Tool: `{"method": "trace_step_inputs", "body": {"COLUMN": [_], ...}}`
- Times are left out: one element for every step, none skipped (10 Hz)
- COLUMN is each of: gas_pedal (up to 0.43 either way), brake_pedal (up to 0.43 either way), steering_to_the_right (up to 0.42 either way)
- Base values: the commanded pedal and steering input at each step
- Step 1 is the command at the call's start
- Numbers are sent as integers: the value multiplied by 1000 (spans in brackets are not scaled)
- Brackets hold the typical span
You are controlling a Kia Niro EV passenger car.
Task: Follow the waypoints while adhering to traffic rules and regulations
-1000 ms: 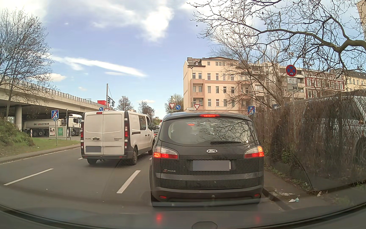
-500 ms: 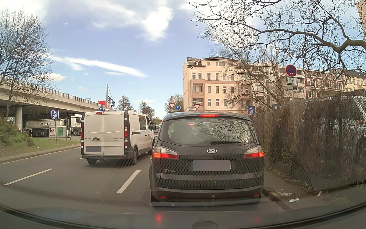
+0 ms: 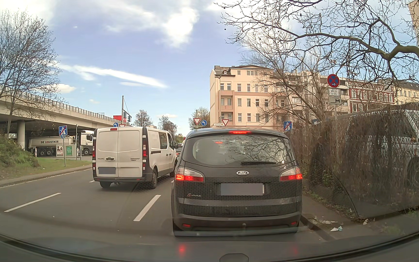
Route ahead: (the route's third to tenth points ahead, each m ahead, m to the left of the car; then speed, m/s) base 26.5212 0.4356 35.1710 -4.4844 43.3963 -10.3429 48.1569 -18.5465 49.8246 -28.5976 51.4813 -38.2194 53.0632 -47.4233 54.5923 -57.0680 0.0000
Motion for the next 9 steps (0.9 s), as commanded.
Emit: {"method": "trace_step_inputs", "body": {"gas_pedal": [0, 0, 0, 0, 0, 0, 0, 0, 0], "brake_pedal": [396, 396, 396, 396, 396, 396, 396, 396, 396], "steering_to_the_right": [-13, -13, -12, -13, -12, -12, -13, -12, -12]}}
